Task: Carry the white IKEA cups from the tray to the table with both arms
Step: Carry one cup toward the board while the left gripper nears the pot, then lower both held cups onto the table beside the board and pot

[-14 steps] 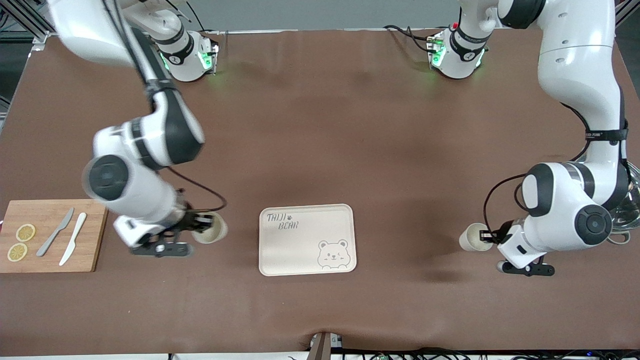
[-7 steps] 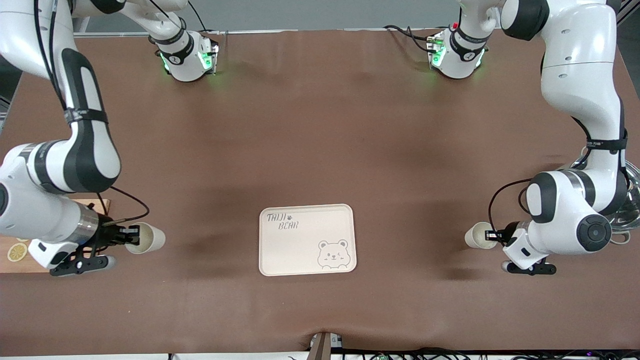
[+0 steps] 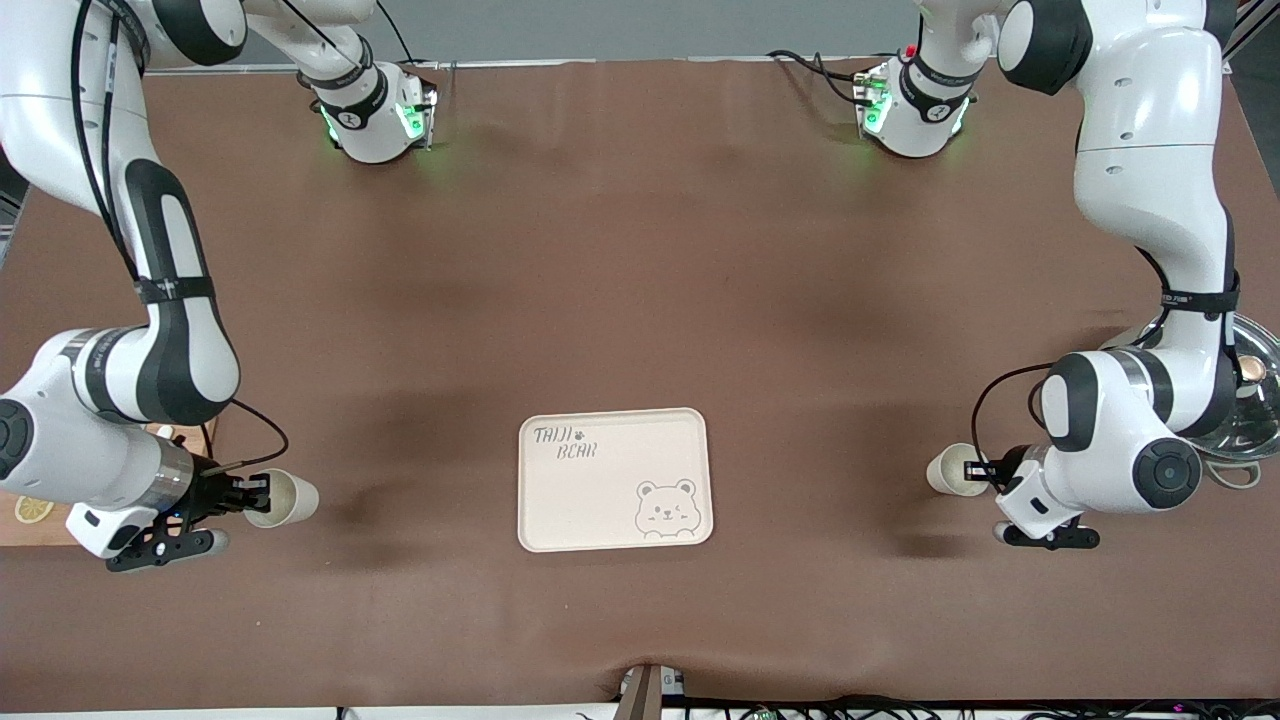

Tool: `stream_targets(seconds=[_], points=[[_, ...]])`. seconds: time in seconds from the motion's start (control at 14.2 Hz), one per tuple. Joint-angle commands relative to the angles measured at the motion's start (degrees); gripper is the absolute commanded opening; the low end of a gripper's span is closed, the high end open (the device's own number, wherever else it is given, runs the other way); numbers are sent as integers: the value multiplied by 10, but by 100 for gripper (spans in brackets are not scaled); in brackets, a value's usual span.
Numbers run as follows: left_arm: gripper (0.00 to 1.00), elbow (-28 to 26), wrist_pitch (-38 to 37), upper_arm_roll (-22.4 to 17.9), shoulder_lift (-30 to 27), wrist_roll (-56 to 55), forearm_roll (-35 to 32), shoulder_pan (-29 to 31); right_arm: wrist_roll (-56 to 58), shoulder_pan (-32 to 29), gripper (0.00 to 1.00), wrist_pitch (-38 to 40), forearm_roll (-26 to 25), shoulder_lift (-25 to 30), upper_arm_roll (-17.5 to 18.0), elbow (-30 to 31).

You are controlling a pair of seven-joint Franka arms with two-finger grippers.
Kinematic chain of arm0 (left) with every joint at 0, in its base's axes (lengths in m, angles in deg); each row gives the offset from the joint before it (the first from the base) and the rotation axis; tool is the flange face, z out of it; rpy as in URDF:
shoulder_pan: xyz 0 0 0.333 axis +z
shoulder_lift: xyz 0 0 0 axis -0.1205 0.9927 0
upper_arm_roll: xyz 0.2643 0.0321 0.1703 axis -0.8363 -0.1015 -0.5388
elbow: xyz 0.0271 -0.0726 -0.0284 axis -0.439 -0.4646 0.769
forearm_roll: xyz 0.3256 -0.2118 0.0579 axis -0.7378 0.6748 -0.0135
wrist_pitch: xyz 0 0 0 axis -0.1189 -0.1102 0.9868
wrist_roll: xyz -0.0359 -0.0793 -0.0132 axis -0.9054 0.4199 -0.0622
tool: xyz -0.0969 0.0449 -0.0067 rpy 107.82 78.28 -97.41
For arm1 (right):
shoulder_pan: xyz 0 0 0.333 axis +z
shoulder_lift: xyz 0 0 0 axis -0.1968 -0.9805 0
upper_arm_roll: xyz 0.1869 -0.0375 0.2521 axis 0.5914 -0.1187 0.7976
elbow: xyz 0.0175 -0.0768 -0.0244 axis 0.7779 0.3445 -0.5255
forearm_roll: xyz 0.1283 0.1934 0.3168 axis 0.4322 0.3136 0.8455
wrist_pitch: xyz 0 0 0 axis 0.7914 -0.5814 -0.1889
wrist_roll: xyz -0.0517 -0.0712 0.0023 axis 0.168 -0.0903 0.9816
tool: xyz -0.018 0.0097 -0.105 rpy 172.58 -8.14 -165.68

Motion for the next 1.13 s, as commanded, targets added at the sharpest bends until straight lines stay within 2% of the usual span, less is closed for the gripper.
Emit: stream_targets(seconds=[0.0,0.14,0.21,0.28,0.71,1.06], points=[[6,1,11,5,4,2,-15,3,23,-17,0,-33,6,-16,10,11],[27,1,11,5,3,-1,-15,3,24,-19,0,-47,6,-28,10,11],[61,1,11,5,3,-1,-16,3,24,-20,0,-56,6,-35,10,11],[100,2,11,5,1,1,-16,3,24,-20,0,-64,6,-42,10,11],[100,5,9,5,-21,0,-26,6,24,-18,0,-107,7,-69,10,14],[100,5,-45,4,-73,-1,-26,5,24,-16,0,-113,6,-73,10,14]])
